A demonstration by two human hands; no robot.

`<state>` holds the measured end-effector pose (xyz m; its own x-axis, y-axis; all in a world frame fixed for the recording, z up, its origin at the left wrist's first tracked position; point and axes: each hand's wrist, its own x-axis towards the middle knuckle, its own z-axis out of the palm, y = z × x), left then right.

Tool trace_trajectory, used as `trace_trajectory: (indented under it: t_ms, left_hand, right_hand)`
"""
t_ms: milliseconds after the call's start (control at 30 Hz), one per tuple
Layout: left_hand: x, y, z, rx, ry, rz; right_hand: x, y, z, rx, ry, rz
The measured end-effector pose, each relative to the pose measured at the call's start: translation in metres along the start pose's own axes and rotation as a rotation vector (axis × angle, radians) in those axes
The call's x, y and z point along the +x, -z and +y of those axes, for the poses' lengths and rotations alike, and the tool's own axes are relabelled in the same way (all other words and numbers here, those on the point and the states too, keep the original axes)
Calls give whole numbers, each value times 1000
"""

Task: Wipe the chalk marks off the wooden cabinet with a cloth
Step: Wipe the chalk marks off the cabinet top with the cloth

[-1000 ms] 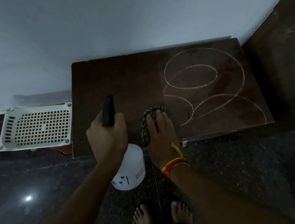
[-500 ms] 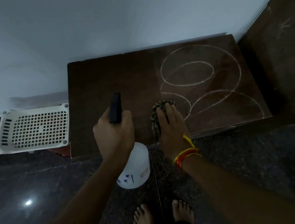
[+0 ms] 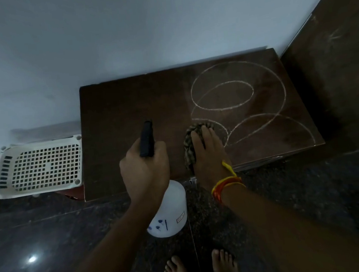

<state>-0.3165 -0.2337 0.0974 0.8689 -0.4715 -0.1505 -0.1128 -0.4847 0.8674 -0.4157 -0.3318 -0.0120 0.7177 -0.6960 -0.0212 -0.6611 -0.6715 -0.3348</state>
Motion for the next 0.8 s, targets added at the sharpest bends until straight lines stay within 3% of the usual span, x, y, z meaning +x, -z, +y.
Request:
trace_trajectory:
  t_ms: [300, 567, 800]
  left_hand:
    - [9, 0, 11, 28, 27, -37]
    - [26, -8, 19, 8, 14, -79]
    - [38, -21, 37, 5, 122, -74]
  right_hand:
    - [-29, 4, -2, -75, -32, -42]
    - [20, 0, -5, -48, -14, 13]
    - [11, -1, 2, -30, 42, 1]
